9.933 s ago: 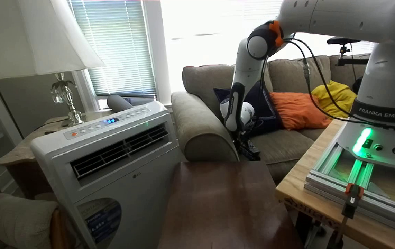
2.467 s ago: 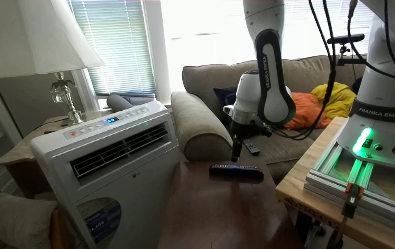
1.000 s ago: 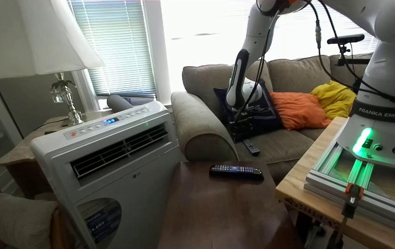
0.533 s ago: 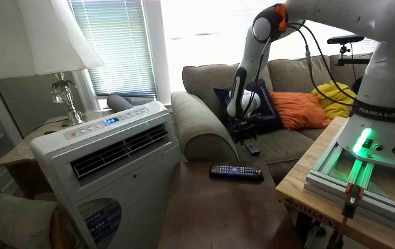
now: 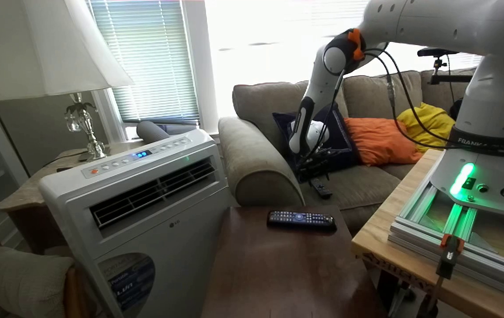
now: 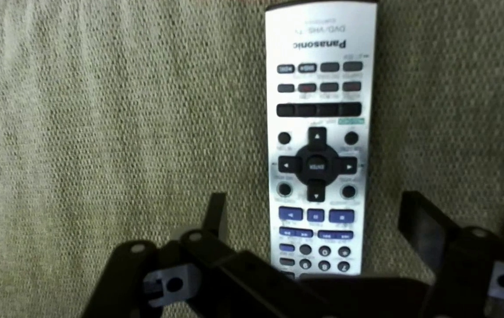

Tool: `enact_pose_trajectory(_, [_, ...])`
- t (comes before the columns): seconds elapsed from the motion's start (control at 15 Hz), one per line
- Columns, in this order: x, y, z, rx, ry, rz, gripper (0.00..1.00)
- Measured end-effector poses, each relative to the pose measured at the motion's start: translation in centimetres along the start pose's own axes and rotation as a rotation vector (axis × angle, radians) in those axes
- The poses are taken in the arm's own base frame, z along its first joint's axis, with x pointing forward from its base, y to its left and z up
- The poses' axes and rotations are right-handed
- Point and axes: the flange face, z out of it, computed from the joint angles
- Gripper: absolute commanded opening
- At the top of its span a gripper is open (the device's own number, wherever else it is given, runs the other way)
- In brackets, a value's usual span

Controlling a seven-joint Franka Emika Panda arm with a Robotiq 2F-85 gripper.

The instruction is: Put the two remotes on the table

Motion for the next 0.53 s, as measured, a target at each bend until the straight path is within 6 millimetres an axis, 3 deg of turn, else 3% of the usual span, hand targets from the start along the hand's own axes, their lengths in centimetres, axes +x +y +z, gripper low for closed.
enact_pose_trajectory(0.33, [0.6, -1.4, 2.0, -0.009, -0.003, 0.01, 0.37])
enact_pose_trajectory(0.53, [0.7, -1.6, 1.6, -0.009, -0.009, 0.012, 0.29])
